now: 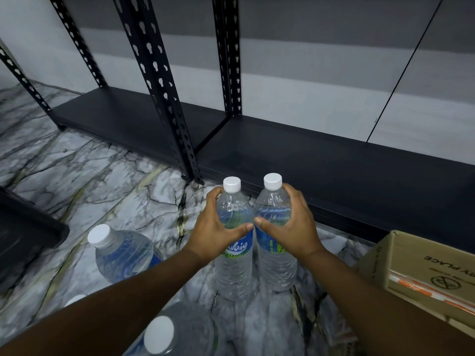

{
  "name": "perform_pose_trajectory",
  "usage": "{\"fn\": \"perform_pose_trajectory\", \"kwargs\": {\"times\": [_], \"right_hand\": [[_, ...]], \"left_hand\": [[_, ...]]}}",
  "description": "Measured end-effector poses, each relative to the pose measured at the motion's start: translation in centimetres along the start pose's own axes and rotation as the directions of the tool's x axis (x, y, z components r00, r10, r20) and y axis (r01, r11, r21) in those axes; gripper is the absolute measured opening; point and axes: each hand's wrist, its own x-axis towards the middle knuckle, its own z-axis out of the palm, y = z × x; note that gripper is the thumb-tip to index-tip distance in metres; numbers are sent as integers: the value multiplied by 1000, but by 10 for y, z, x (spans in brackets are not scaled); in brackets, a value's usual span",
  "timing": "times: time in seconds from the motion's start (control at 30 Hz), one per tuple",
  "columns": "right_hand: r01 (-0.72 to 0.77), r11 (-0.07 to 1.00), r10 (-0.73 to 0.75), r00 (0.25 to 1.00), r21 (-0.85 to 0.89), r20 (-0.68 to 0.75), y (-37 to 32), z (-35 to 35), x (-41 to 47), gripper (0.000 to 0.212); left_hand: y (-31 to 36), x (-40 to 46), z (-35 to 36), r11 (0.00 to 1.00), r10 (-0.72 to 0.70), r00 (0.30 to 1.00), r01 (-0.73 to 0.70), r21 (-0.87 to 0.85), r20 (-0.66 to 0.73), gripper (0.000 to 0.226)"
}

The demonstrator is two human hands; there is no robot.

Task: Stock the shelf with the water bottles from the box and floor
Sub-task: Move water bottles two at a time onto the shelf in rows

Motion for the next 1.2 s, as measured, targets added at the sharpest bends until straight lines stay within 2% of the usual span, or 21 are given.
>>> {"fn": "perform_pose_trajectory", "kwargs": {"times": [0.2,0.4,0.53,0.83,1.2], "right_hand": [[23,998,-21,999,52,-48,-2,8,2,72],[30,999,-28,995,19,-93,-4,12,-2,76],[12,1000,-12,996,-4,-87,-4,12,-8,77],[14,999,-11,998,44,-68,-26,4,-7,78],[101,990,-93,992,94,-86,-68,-10,-6,79]], "left_hand": [[1,-4,1,998,13,1000,-13,-57,-5,77],[4,-7,0,999,32,999,-32,-21,6,68],[4,-11,-2,998,55,998,-56,18,8,69],[24,-18,-16,998,52,998,-53,-46,-31,65],[72,-24,-43,990,131,983,-135,-26,-129,69]]}}
